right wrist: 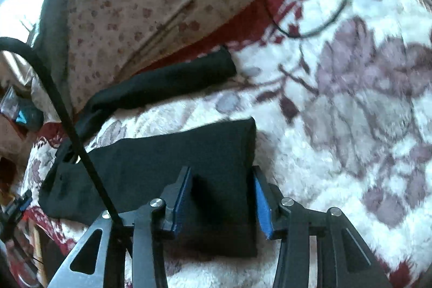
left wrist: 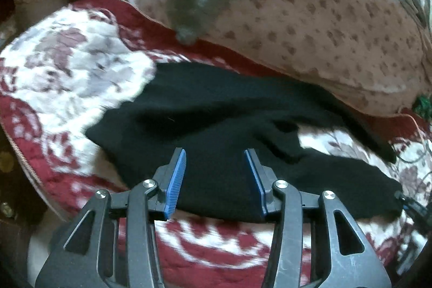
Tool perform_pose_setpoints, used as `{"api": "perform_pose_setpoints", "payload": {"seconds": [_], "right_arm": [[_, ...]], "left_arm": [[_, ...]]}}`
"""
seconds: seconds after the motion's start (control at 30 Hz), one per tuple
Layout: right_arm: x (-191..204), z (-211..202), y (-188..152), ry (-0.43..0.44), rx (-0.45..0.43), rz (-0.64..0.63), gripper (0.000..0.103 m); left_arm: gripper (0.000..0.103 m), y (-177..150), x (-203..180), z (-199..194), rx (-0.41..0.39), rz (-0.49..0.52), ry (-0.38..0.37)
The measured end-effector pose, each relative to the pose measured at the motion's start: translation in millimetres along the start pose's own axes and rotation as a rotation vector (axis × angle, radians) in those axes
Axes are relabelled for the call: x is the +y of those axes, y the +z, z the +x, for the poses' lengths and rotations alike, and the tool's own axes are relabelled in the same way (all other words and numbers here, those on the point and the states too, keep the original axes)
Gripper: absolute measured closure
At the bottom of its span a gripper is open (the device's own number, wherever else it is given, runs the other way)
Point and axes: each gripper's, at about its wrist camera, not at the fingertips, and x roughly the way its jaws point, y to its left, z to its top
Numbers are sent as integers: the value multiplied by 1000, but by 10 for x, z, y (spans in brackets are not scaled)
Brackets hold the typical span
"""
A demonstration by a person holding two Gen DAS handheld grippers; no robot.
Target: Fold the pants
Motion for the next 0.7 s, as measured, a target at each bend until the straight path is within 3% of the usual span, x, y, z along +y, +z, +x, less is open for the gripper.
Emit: {"api": "perform_pose_setpoints", "payload": {"seconds": [0.07,0.23,0.5,0.6,0.67,0.7], "right_arm": [[61,-17,-9,-23,-22,-60,92],[86,-142,-6,-25,-59,-89,94],[-68,-72,-40,-92,-3,-48,94],[-129,-138,-20,-70,-24,11,84],[-163,-204,21,-70,-28,48,73],[-160,-251,53,-70,-36,50,73]], "left_arm": [[59,-41,-137,80,36,13,-27],[59,-88,-391,155,62,33,-75],[59,-111,-494,287,93,34,-96],[59,-76,-457,346,110,24,-106],[59,-20,-441,363,110,27,-110],[59,18,-436,371,108,30,-111]]}}
